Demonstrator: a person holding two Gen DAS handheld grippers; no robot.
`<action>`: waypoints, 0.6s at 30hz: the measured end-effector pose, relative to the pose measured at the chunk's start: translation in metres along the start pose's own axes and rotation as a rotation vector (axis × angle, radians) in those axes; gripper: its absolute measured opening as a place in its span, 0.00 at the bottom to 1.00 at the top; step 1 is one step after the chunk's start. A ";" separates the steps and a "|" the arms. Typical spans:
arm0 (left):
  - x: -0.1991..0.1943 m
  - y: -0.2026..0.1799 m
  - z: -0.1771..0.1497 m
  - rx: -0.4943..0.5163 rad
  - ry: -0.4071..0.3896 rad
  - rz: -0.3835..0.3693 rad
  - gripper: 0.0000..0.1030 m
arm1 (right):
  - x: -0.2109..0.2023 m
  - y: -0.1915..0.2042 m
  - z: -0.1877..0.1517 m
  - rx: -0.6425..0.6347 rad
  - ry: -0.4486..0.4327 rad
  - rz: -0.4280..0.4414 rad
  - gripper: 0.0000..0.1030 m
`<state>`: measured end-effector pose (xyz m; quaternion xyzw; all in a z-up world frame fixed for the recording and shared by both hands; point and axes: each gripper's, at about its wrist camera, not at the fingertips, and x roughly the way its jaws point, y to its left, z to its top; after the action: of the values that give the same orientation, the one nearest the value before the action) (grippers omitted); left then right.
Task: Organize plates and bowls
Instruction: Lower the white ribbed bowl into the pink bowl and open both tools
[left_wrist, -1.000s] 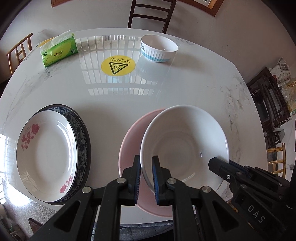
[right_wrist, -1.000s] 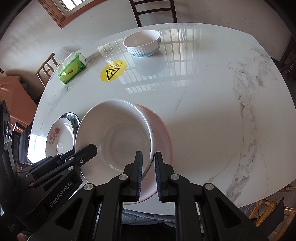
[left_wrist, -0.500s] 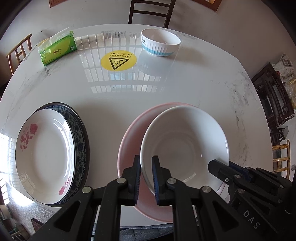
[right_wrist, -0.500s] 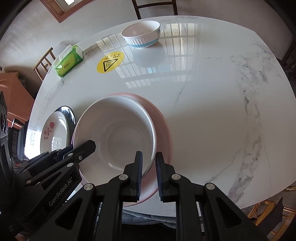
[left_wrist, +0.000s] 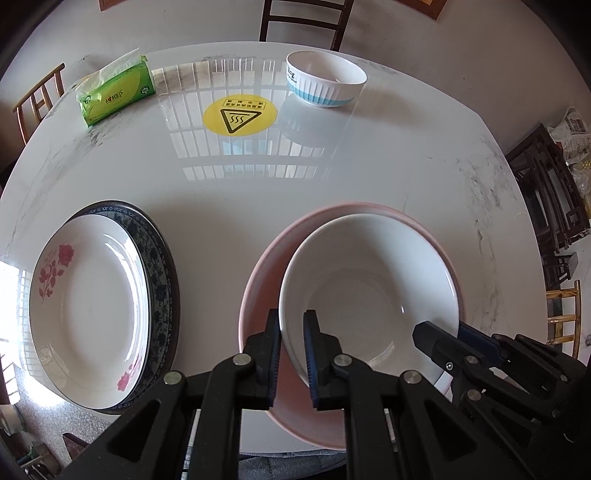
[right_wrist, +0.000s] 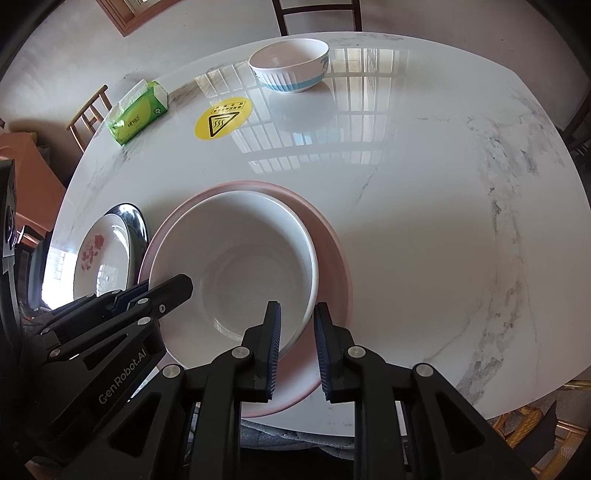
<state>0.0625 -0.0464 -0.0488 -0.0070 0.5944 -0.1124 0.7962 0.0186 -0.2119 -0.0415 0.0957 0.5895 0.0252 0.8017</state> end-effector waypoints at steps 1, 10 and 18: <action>0.000 0.000 0.000 -0.003 0.000 -0.002 0.11 | 0.000 0.001 0.000 -0.003 -0.001 -0.003 0.19; -0.003 0.000 0.003 -0.004 0.001 0.005 0.12 | 0.000 0.002 0.000 -0.010 0.002 -0.002 0.23; -0.016 -0.002 0.005 0.006 -0.026 -0.014 0.19 | -0.001 0.001 0.000 -0.011 0.005 0.013 0.27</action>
<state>0.0623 -0.0455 -0.0322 -0.0103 0.5835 -0.1194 0.8032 0.0184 -0.2110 -0.0399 0.0952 0.5906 0.0341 0.8006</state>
